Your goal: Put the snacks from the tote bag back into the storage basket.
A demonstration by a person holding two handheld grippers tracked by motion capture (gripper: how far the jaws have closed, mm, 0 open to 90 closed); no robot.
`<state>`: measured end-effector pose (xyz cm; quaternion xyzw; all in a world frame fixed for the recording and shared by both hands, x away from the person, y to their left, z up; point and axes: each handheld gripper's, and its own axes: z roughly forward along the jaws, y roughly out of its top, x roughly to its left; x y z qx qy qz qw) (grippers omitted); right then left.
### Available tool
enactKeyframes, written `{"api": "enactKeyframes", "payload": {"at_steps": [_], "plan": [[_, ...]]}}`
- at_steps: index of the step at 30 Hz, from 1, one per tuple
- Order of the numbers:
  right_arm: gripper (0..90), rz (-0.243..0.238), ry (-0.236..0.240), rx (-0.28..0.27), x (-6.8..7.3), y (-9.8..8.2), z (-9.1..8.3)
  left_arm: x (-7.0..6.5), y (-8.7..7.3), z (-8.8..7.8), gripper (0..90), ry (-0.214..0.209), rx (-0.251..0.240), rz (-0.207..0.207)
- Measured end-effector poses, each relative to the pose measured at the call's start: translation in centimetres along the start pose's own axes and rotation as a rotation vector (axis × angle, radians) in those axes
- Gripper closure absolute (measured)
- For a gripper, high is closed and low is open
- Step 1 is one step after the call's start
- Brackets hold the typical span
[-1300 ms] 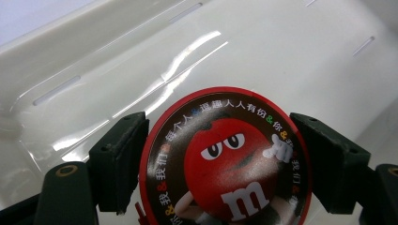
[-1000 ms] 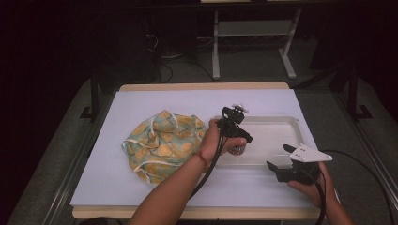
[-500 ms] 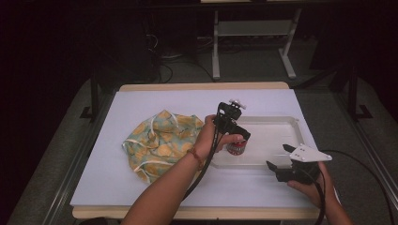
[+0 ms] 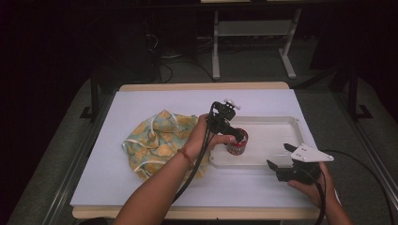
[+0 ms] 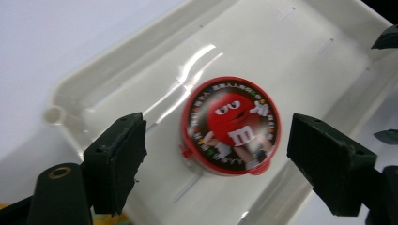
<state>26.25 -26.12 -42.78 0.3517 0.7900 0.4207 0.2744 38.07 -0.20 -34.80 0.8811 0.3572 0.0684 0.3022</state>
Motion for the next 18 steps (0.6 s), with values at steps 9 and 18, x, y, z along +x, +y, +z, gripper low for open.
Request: {"api": "enactKeyframes", "payload": {"at_steps": [9, 18], "plan": [[15.7, 0.001, -0.002, 0.0, 0.0, 0.0, 0.0, 1.3, -1.1, -1.9, 19.4, 0.007, -0.021, 0.057], [15.7, -0.001, -0.002, 0.011, 0.1, 0.0, 0.1, 2.7, -2.3, -3.4, 19.1, 0.017, -0.024, 0.107]]}}
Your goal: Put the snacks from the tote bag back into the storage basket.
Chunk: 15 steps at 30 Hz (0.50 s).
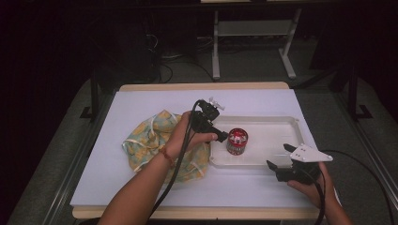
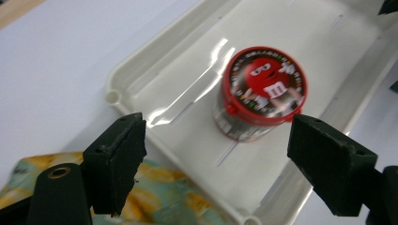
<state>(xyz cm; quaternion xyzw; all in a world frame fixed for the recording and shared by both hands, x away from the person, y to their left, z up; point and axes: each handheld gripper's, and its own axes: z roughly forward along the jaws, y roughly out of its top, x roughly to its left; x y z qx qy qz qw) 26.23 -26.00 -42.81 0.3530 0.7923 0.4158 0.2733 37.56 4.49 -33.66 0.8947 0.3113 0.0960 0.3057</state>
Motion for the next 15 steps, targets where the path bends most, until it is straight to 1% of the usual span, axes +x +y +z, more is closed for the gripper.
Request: {"api": "enactKeyframes", "payload": {"at_steps": [2, 4, 6, 11, 15], "plan": [[15.7, 0.0, 0.001, -0.001, 0.0, 0.0, 0.0, 0.3, -0.3, -0.3, 19.2, -0.001, 0.0, 0.011], [15.7, 0.0, 0.001, 0.0, 0.0, 0.0, 0.0, 0.5, -0.6, -0.4, 19.1, 0.0, -0.002, 0.011], [15.7, 0.0, -0.001, 0.001, 0.0, 0.0, 0.0, 0.8, -0.9, -0.6, 19.1, 0.005, 0.004, 0.018], [15.7, -0.002, -0.002, 0.005, 0.0, 0.0, 0.1, 1.1, -1.5, -0.9, 19.2, 0.006, 0.001, 0.032], [15.7, -0.002, -0.003, 0.015, 0.0, -0.1, 0.2, 0.9, -2.1, -1.5, 19.3, 0.01, 0.001, 0.088]]}}
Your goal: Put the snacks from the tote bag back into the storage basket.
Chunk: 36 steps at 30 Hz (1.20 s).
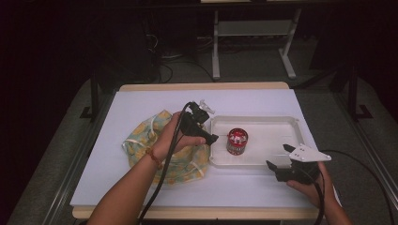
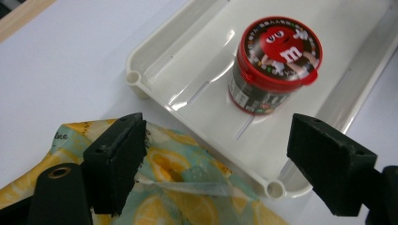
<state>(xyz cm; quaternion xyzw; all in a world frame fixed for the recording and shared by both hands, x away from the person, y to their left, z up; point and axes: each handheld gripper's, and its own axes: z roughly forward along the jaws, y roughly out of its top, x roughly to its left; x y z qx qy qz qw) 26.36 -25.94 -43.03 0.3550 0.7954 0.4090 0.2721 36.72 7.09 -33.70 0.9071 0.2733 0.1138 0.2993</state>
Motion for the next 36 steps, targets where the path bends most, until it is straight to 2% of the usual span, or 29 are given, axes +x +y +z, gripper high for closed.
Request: {"api": "enactKeyframes", "payload": {"at_steps": [7, 15, 26, 28, 36], "plan": [[15.7, 0.004, -0.006, -0.011, -0.1, 0.1, -0.2, -0.1, -0.7, -0.9, 19.5, 0.039, -0.021, 0.044], [15.7, 0.005, -0.006, -0.003, -0.1, 0.0, -0.1, 0.8, -2.5, -1.6, 20.7, 0.066, -0.025, 0.05], [15.7, 0.002, -0.006, -0.001, 0.0, 0.0, -0.1, 2.5, -5.2, -2.3, 19.1, 0.072, -0.048, 0.038], [15.7, 0.007, -0.007, -0.002, 0.0, 0.0, -0.2, 2.8, -5.7, -2.4, 18.2, 0.061, -0.057, 0.035], [15.7, 0.004, -0.007, -0.003, 0.0, 0.1, -0.2, 3.5, -7.0, -2.7, 16.9, 0.072, -0.055, 0.067]]}}
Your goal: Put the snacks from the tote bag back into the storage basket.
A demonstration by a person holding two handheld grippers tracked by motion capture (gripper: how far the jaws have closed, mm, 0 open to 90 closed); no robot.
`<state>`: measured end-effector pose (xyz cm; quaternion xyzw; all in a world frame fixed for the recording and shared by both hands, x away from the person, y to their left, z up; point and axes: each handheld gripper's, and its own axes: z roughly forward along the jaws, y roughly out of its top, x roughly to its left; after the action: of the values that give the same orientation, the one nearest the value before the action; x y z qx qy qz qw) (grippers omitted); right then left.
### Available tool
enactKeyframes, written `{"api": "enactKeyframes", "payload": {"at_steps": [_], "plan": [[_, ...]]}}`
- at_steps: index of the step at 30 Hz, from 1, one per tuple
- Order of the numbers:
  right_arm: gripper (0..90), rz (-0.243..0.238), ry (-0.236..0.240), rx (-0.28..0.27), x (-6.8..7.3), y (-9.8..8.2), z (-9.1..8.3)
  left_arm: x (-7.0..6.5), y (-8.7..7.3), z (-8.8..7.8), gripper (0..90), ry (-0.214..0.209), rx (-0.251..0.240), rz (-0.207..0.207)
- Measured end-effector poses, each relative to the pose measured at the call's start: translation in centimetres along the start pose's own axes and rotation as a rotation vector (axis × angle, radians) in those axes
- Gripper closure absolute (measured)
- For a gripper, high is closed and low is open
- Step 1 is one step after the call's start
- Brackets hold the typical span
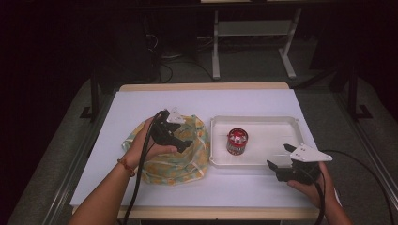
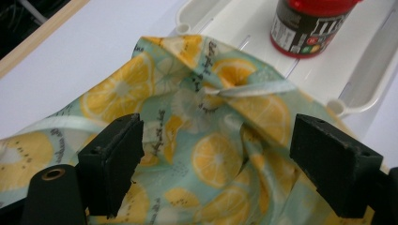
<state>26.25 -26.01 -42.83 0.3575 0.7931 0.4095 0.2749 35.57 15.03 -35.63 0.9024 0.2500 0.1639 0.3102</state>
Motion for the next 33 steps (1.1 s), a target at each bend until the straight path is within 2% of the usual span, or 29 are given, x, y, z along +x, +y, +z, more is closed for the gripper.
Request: {"api": "enactKeyframes", "payload": {"at_steps": [9, 10, 18, 26, 33], "plan": [[15.7, 0.001, 0.002, 0.0, 0.0, 0.0, 0.0, 0.4, -1.2, -0.8, 16.9, 0.014, -0.009, 0.021], [15.7, -0.001, 0.003, 0.0, 0.1, 0.0, 0.0, 0.5, -1.5, -1.0, 16.9, 0.028, -0.007, 0.034], [15.7, -0.007, 0.01, 0.004, 0.1, 0.0, 0.1, 0.9, -2.9, -1.5, 16.9, 0.031, -0.033, 0.03], [15.7, 0.0, 0.003, 0.0, 0.1, 0.0, 0.0, 1.1, -4.2, -2.4, 16.9, 0.053, -0.06, 0.051], [15.7, -0.006, 0.011, 0.008, 0.2, 0.0, 0.2, 1.5, -5.3, -3.2, 16.8, 0.054, -0.087, 0.04]]}}
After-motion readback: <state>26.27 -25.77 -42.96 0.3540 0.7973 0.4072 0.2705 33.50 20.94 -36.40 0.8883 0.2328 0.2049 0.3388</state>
